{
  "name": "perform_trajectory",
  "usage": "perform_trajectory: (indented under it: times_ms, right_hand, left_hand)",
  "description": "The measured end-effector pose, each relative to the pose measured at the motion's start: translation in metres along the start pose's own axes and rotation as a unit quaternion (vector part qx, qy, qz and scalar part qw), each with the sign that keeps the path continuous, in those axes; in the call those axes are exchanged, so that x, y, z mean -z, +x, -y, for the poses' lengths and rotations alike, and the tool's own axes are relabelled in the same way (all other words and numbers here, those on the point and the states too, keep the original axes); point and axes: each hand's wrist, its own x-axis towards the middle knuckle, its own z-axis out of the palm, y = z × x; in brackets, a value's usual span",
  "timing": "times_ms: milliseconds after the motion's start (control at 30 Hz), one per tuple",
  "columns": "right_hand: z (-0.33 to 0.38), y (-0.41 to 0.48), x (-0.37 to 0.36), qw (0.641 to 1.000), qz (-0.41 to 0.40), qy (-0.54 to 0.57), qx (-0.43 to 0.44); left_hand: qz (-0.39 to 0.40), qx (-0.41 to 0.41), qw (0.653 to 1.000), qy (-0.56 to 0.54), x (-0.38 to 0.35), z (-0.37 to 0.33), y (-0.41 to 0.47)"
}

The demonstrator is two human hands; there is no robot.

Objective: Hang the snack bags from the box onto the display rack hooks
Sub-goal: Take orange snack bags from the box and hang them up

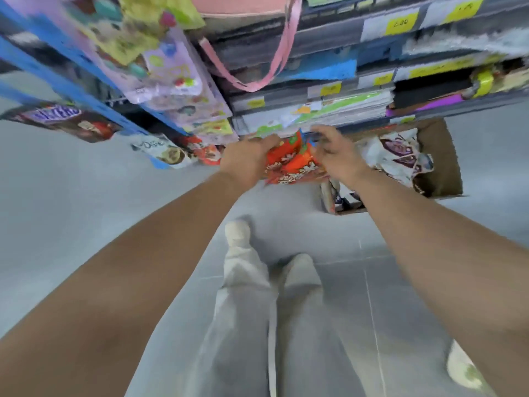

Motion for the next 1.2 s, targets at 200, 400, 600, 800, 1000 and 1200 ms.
perform_trajectory:
  times_ms: [200, 400, 600, 800, 1000, 1200]
  right_hand:
    - [0.027, 0.003, -0.08, 0.991, 0.101, -0.088, -0.017]
    - [0.022, 0.019, -0.177, 0.995, 0.063, -0.068, -0.044]
    - [0.019, 0.034, -0.258, 0.996, -0.061, -0.032, -0.053]
    - [0.015, 0.064, -0.309, 0.989, -0.138, -0.009, -0.043]
    - [-0.013, 0.117, -0.346, 0.984, -0.175, -0.009, 0.013]
    - [-0.044, 0.172, -0.362, 0.971, -0.22, -0.047, 0.082]
  left_hand:
    - [-0.011, 0.027, 0.999, -0.017, -0.011, 0.073, -0.046]
    - [-0.096, 0.22, 0.926, -0.292, -0.044, 0.15, -0.062]
    - [-0.092, 0.314, 0.818, -0.474, -0.071, 0.218, -0.057]
    - [-0.117, 0.318, 0.818, -0.464, -0.091, 0.261, -0.032]
    - [-0.178, 0.269, 0.827, -0.46, -0.139, 0.301, 0.012]
    - [-0.271, 0.158, 0.872, -0.375, -0.173, 0.322, 0.066]
